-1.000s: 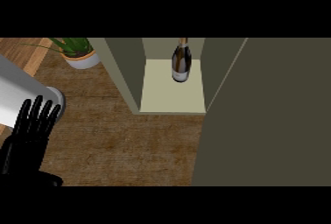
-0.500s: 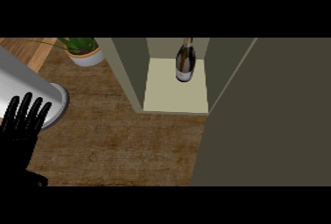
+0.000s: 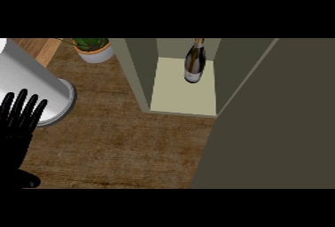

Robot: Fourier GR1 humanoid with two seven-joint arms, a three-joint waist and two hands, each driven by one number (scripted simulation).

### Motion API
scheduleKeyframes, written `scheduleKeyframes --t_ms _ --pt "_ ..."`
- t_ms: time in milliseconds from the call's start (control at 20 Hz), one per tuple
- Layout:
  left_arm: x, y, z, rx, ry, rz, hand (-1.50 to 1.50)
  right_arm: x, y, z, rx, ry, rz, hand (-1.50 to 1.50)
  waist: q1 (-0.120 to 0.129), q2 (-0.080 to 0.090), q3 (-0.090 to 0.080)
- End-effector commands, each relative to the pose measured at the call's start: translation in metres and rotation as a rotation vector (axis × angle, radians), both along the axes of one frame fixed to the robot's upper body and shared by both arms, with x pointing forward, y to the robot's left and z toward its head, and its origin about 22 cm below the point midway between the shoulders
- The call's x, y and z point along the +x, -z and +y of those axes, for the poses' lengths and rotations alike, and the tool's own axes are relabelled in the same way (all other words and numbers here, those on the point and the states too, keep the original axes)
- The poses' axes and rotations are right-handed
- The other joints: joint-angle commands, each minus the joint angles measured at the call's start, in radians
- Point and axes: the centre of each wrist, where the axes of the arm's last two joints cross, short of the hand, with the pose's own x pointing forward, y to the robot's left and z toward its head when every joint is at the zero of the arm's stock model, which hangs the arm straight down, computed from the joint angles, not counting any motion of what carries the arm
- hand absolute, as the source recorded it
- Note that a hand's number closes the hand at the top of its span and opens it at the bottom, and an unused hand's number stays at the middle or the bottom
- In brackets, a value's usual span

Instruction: Pick up the wine, place it into the cabinet and close the cabinet

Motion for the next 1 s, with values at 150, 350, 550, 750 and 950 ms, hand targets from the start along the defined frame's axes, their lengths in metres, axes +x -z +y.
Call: scheduleKeyframes --t_ms 150,350,550,750,950 --pt "0.001 -0.002 0.017 0.004 0.003 0.013 -1.5 0.016 -0.019 0.052 0.152 -0.119 0.084 1.5 0.013 -0.003 -0.003" --pt "0.0 0.002 0.021 0.016 -0.016 0.011 -1.5 0.051 -0.032 0.106 0.148 -0.112 0.098 1.5 -0.006 -0.007 0.0" --pt "0.008 -0.004 0.024 -0.006 -0.027 -0.001 -1.5 0.083 -0.062 0.155 0.139 -0.105 0.119 1.5 -0.034 -0.008 0.005" --pt "-0.001 0.008 0.018 -0.009 -0.052 0.01 -1.5 0.124 -0.069 0.178 0.166 -0.051 0.161 1.5 -0.036 -0.007 0.008" --pt "-0.018 0.007 0.043 0.007 -0.063 0.018 -1.5 0.146 -0.064 0.18 0.178 -0.056 0.22 1.5 -0.057 -0.011 0.009"
